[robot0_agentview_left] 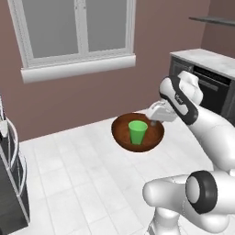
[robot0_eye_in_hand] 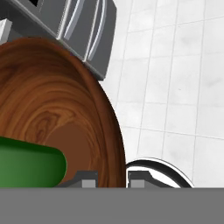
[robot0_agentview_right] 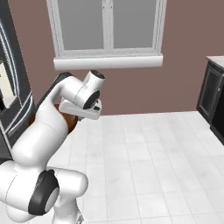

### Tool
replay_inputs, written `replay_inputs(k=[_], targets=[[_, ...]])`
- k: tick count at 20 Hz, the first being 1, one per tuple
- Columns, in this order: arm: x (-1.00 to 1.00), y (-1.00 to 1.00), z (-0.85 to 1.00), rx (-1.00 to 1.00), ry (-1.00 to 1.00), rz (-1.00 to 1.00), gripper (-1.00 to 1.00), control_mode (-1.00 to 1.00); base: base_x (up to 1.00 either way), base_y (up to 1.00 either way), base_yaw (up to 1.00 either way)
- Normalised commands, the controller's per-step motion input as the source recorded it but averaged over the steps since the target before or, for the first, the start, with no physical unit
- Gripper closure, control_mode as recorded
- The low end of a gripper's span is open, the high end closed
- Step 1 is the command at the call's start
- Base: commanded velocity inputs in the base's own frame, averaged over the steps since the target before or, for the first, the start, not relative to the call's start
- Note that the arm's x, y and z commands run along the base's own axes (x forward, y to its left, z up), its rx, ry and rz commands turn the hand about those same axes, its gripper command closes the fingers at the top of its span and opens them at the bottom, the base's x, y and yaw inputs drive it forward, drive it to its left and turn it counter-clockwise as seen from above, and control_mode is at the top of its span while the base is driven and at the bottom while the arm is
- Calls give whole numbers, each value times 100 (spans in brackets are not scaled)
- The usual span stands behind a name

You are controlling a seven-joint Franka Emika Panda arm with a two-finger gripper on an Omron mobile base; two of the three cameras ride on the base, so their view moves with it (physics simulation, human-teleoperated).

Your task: Place the cup inside the bowl on the dining table and move the bowl to any counter.

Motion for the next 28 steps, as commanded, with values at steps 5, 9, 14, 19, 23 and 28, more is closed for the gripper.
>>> replay_inputs(k=[5,9,14,19,23,28], targets=[[0,0,0,0,0,0,100,100,17,22,29],[0,0,0,0,0,0,100,100,0,20,46],[0,0,0,0,0,0,100,100,-7,15,49],[0,0,0,0,0,0,100,100,-9,19,53],[0,0,0,0,0,0,100,100,-2,21,53],[0,0,0,0,0,0,100,100,0,24,55]])
